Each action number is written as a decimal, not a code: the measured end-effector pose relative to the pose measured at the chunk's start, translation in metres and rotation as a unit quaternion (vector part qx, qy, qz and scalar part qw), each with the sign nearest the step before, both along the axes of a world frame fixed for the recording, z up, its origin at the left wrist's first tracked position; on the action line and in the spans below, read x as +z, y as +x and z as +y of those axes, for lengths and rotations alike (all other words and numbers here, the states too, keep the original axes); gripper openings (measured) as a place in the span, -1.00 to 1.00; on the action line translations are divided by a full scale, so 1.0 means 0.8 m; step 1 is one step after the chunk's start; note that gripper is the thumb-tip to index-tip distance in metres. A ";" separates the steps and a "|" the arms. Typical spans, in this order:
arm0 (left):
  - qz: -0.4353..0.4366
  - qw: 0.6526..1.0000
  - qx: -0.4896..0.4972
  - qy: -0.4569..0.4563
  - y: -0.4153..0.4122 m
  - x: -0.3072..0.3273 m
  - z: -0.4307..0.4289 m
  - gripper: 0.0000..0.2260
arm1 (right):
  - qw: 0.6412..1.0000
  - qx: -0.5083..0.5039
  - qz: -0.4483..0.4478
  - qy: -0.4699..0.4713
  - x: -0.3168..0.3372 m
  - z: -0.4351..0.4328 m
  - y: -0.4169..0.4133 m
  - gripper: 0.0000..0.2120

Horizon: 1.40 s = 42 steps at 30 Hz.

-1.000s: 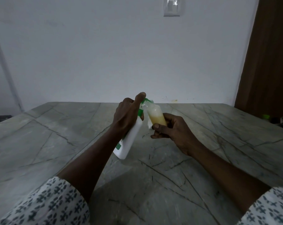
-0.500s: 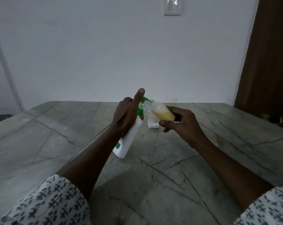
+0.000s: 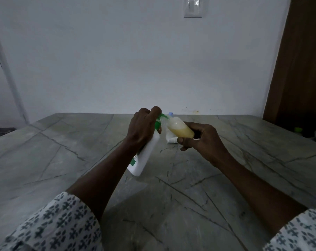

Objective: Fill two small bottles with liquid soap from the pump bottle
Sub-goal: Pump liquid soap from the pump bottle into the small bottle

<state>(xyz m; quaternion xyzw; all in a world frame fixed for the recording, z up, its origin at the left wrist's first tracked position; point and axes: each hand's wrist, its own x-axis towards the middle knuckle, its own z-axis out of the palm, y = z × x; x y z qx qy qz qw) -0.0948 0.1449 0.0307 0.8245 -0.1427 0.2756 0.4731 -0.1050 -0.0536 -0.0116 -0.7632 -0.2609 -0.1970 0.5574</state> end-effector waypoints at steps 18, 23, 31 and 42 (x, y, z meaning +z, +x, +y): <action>0.008 1.000 0.006 0.010 0.002 -0.002 0.002 -0.36 | 1.000 0.014 0.010 0.024 -0.002 0.002 -0.001 -0.49; 0.012 0.999 0.035 0.009 -0.003 0.001 -0.002 -0.53 | 1.000 0.015 0.012 0.013 -0.007 0.005 -0.001 -0.49; -0.014 1.000 -0.009 -0.009 0.005 -0.005 0.005 -0.39 | 0.999 0.028 0.019 0.038 -0.004 0.011 -0.004 -0.50; -0.042 0.999 -0.011 0.020 0.002 -0.002 0.003 -0.48 | 0.999 0.022 0.026 0.022 -0.006 0.009 -0.003 -0.45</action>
